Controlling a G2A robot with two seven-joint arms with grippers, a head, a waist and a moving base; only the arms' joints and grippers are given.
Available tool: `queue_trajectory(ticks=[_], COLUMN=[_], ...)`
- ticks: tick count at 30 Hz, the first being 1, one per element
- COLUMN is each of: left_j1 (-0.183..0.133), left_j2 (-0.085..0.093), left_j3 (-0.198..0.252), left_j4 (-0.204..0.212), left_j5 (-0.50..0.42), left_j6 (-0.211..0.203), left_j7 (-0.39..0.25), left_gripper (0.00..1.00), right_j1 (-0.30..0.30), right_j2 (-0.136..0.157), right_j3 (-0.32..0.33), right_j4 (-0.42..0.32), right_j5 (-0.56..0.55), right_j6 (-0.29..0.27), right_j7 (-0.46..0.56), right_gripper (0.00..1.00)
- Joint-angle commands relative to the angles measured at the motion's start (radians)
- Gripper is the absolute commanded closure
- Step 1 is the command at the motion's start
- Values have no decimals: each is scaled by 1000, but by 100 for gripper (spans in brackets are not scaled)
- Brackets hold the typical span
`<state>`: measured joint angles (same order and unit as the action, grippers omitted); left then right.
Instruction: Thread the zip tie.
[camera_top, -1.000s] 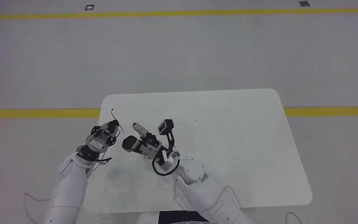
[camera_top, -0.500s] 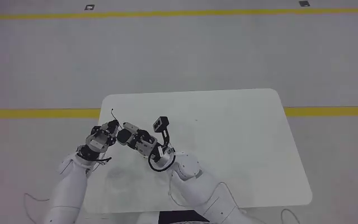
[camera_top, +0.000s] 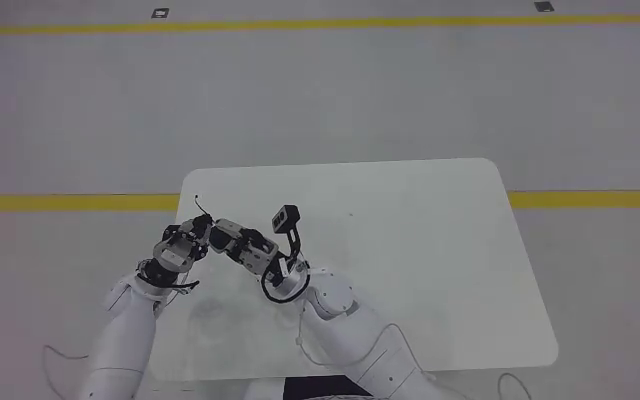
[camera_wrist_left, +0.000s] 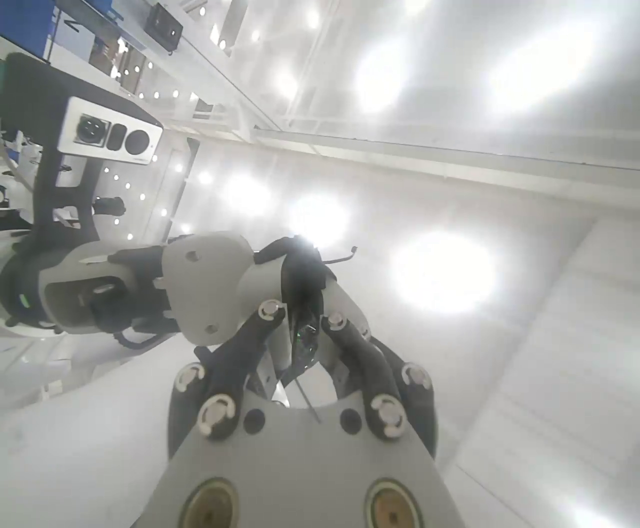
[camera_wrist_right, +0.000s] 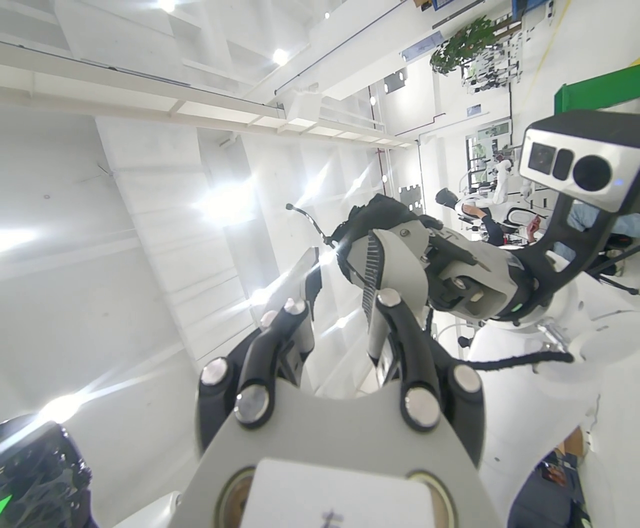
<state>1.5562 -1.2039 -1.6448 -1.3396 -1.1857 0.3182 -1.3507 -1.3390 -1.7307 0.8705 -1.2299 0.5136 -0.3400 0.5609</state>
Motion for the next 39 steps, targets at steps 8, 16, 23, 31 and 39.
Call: queue_trajectory(ticks=[8,16,23,31,39], left_j1=[0,0,0,0,0], left_j2=[0,0,0,0,0], left_j3=[0,0,0,0,0], left_j4=[0,0,0,0,0], left_j5=[0,0,0,0,0], left_j6=[0,0,0,0,0], left_j7=[0,0,0,0,0], left_gripper=[100,100,100,100,100], right_j1=[4,-1,-18,-43,-62], right_j2=[-2,-1,4,12,17], right_j3=[3,13,32,62,77], right_j4=[9,0,-3,0,-20], right_j5=[0,-23,-109,-220,-282], right_j6=[0,0,0,0,0], right_j7=[-12,-21,-64,-133,-169], right_gripper=[92,100,100,100,100])
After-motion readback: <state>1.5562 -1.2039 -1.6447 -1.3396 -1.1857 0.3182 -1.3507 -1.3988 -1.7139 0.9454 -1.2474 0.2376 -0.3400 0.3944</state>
